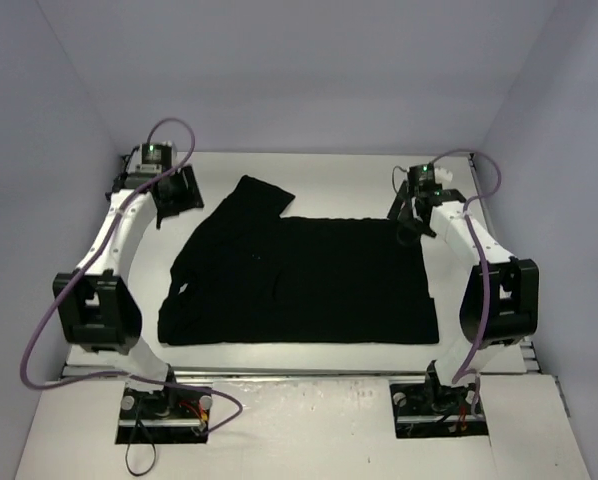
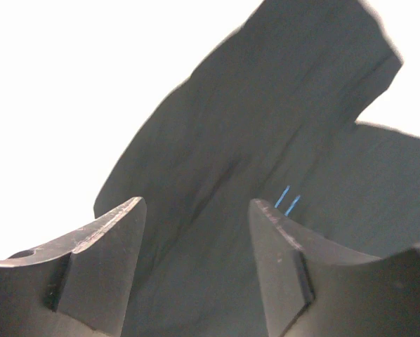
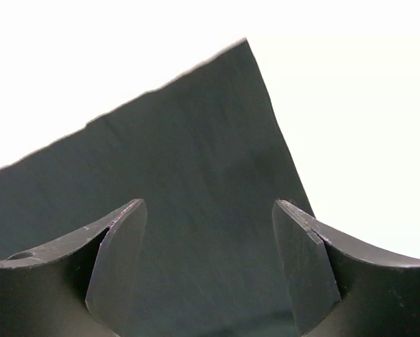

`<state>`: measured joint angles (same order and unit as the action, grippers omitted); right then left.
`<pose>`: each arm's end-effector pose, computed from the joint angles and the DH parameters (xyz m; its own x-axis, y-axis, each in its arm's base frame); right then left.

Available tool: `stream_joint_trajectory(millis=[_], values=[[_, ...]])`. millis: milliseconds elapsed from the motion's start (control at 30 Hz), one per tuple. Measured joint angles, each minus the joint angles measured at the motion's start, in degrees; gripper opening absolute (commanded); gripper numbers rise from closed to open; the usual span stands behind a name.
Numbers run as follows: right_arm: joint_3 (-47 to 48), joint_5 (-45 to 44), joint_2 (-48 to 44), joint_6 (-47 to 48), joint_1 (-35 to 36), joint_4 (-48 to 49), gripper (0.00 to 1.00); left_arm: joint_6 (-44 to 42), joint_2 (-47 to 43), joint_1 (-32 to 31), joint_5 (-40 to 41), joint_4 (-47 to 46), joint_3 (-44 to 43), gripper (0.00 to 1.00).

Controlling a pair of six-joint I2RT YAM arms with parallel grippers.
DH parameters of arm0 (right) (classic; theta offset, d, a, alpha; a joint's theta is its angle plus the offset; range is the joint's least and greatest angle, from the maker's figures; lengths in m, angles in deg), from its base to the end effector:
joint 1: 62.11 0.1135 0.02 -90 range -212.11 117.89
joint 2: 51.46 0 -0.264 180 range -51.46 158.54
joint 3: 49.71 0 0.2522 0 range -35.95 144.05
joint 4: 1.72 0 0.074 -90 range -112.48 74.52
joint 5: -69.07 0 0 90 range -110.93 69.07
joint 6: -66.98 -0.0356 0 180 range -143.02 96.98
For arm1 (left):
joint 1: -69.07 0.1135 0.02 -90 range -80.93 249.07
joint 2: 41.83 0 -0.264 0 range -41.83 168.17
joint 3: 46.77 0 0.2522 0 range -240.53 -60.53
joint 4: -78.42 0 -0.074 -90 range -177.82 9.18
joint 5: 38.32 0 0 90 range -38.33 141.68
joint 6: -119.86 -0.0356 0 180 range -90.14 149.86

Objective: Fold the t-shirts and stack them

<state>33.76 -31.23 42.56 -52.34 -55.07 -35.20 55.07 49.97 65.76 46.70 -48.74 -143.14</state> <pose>0.3629 0.0384 0.2549 -0.5980 0.4116 -0.6877 0.3439 0.9068 0.2437 0.3518 -0.0234 0.3158 -0.7232 -0.3832 -0.5746 -0.2131 0.9152 -0.3421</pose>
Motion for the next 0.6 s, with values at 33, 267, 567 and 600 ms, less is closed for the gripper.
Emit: stream_joint_trajectory(millis=[33,267,567,600], values=[[2.54,-0.02,1.18,0.59,-0.25,0.66,0.66,-0.99,2.44,-0.04,-0.91,-0.89,-4.63,0.57],[14.02,0.43,12.66,5.90,-1.40,1.22,0.61,-8.56,26.12,-0.66,-6.02,-1.67,-29.26,0.57],[16.05,2.83,19.76,10.53,-1.43,1.27,0.59,-11.92,44.04,-1.78,-4.90,0.02,-38.87,0.53],[16.05,2.87,19.99,10.92,-1.43,1.28,0.59,-11.93,44.58,-1.95,-4.35,0.11,-39.00,0.53]])
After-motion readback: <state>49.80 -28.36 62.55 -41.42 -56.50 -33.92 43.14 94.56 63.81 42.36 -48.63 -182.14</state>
